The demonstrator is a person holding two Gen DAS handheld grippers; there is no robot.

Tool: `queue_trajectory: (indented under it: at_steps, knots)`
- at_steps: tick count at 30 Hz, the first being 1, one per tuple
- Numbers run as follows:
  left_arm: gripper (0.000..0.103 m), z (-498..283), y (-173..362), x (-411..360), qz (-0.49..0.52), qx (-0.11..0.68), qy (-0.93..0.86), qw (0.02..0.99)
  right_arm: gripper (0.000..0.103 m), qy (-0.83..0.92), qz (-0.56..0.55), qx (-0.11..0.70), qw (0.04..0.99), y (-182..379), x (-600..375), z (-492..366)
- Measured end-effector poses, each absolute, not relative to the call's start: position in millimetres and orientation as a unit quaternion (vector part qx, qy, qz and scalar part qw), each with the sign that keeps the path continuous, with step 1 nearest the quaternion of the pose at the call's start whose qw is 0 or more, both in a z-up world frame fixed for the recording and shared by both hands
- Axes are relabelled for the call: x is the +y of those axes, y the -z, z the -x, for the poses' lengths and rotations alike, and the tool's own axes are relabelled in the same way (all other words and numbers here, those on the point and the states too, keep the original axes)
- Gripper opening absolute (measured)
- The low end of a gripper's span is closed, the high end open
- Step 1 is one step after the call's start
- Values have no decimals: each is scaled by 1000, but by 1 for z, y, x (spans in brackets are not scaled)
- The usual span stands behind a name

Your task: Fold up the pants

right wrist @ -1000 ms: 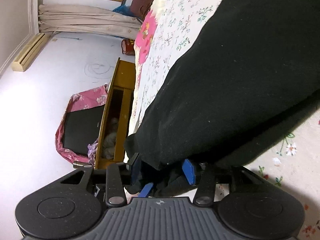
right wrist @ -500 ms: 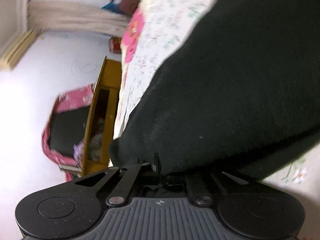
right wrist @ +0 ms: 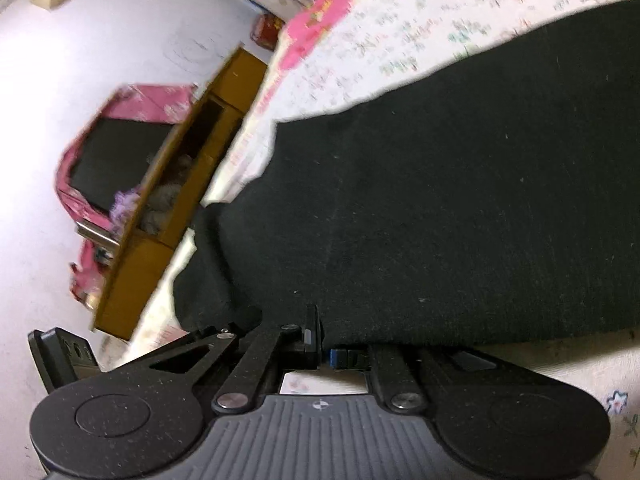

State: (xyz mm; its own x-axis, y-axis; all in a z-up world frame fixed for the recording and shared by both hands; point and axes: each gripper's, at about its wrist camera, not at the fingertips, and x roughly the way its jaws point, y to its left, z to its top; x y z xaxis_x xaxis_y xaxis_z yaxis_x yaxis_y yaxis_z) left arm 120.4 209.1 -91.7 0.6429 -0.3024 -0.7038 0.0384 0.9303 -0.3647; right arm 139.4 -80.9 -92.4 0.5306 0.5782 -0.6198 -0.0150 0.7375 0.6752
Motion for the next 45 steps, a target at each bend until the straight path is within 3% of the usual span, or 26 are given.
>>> queue_trajectory:
  at_steps: [4, 6, 8, 12, 16, 19, 21, 26, 37, 45]
  knots:
    - [36, -116, 83, 229, 205, 392, 93, 892, 7, -177, -340, 461, 800, 97, -88, -143]
    - [47, -108, 72, 239, 186, 371, 83, 906, 25, -182, -349, 445, 804, 89, -94, -140]
    - [48, -108, 69, 251, 189, 353, 70, 914, 32, -187, -355, 440, 803, 84, -102, -135]
    - [50, -131, 66, 257, 144, 330, 11, 933, 32, -176, -324, 444, 817, 72, -109, -120]
    - [53, -141, 90, 278, 152, 377, -28, 913, 32, -153, -312, 436, 830, 57, -134, -97]
    - [54, -126, 77, 283, 118, 364, -52, 922, 32, -122, -304, 405, 854, 43, -165, -80]
    - [64, -117, 69, 288, 92, 364, -72, 924, 33, -91, -308, 390, 863, 42, -189, -75]
    - [64, -114, 61, 293, 50, 381, -114, 916, 33, 19, -315, 348, 883, 54, -264, -68]
    - [65, -98, 27, 181, -110, 344, -48, 931, 34, 131, -359, 266, 885, 46, -362, -13]
    - [67, -115, -2, 98, -111, 307, 65, 943, 34, 140, -425, 260, 856, 76, -382, -9]
